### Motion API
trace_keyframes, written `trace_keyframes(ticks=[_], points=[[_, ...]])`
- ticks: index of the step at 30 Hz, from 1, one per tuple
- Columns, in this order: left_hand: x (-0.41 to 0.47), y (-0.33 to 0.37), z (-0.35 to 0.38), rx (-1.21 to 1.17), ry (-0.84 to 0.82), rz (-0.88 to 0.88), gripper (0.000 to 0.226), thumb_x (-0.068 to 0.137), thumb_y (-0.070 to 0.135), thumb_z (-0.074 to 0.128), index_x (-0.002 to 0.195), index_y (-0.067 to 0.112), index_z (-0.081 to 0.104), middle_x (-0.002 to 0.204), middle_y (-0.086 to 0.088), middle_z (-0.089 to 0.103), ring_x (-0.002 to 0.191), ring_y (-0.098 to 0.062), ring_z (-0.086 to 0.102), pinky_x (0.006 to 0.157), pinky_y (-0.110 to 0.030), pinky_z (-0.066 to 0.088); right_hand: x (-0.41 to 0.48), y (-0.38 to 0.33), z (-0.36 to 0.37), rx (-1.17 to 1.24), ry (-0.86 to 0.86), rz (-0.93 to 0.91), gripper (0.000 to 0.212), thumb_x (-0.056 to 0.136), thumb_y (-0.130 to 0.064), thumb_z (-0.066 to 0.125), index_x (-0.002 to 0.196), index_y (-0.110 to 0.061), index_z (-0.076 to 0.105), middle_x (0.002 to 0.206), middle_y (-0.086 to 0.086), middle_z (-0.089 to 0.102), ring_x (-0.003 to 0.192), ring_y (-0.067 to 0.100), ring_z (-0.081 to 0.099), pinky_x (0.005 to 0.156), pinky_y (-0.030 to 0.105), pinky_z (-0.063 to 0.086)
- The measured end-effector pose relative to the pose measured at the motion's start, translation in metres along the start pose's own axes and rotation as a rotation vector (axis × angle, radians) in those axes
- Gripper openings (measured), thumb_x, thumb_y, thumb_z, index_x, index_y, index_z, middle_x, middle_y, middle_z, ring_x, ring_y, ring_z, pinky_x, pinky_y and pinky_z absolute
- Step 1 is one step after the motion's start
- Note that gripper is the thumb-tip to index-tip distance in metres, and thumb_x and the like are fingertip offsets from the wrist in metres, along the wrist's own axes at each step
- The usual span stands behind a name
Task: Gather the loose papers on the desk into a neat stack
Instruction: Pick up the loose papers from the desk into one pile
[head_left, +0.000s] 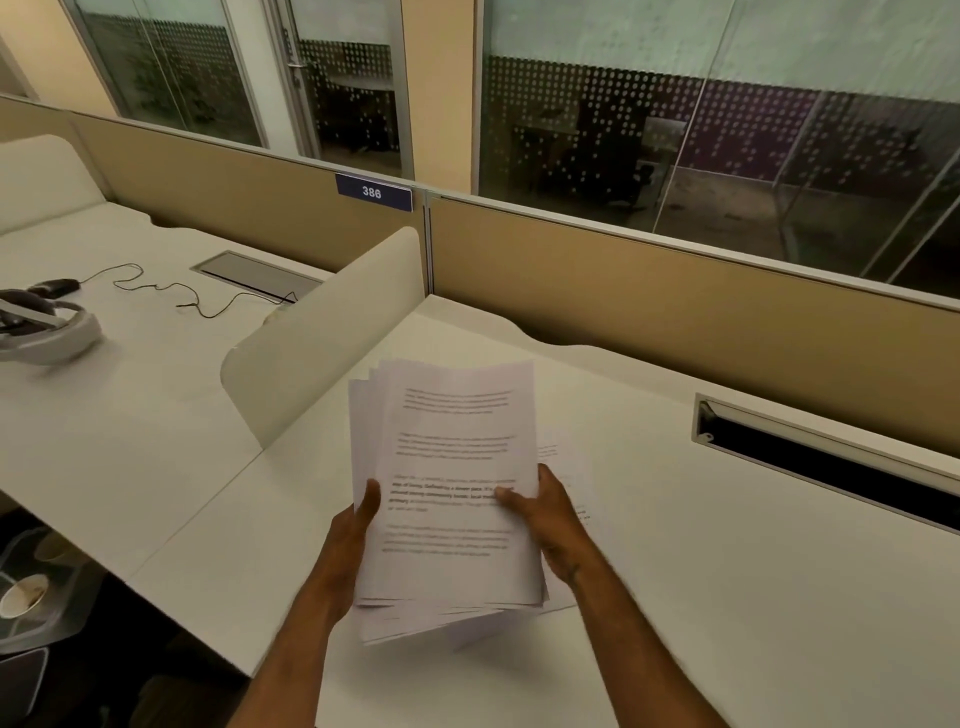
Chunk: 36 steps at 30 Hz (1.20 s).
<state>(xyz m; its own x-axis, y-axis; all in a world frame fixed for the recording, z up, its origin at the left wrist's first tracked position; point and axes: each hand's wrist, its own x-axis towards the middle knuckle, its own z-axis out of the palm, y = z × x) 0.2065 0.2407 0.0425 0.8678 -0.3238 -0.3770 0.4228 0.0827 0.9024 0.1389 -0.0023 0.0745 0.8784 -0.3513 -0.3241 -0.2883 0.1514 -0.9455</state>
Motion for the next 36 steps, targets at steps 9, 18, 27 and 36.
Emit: trace_keyframes(ticks=[9,18,27,36], points=[[-0.018,-0.001,-0.053,0.022,0.141,0.036,0.047,0.076,0.033,0.079,0.117,0.012,0.071,0.108,-0.014,0.080,0.094,-0.036,0.078,0.075,-0.045,0.064,0.034,0.016,-0.043,-0.530,0.385,0.067,0.045,0.091,-0.032,0.071,0.129,-0.016,0.055,0.128,0.016,0.062,0.109,0.029,0.063,0.090,0.038,0.053],[-0.037,-0.006,-0.095,-0.050,0.220,0.037,0.044,0.077,0.027,0.078,0.117,0.011,0.070,0.109,-0.017,0.079,0.096,-0.040,0.077,0.075,-0.052,0.064,0.043,0.058,-0.083,-0.755,0.432,0.431,0.075,0.078,-0.026,0.082,0.140,-0.006,0.045,0.138,0.021,0.052,0.127,0.042,0.051,0.105,0.052,0.044],[-0.042,0.003,-0.104,-0.094,0.230,0.056,0.044,0.078,0.023,0.077,0.119,0.008,0.070,0.112,-0.019,0.078,0.100,-0.042,0.075,0.085,-0.059,0.060,0.060,0.031,-0.069,-0.287,0.186,0.286,0.023,0.073,-0.009,0.087,0.083,0.002,0.070,0.094,0.021,0.071,0.087,0.030,0.066,0.080,0.039,0.052],[-0.045,0.001,-0.113,-0.118,0.246,0.049,0.046,0.078,0.024,0.077,0.121,0.009,0.069,0.114,-0.019,0.077,0.103,-0.041,0.074,0.088,-0.060,0.059,0.044,0.057,-0.024,-1.085,0.248,0.287,0.074,0.076,-0.043,0.082,0.132,-0.009,0.048,0.133,0.017,0.046,0.123,0.036,0.049,0.096,0.046,0.052]])
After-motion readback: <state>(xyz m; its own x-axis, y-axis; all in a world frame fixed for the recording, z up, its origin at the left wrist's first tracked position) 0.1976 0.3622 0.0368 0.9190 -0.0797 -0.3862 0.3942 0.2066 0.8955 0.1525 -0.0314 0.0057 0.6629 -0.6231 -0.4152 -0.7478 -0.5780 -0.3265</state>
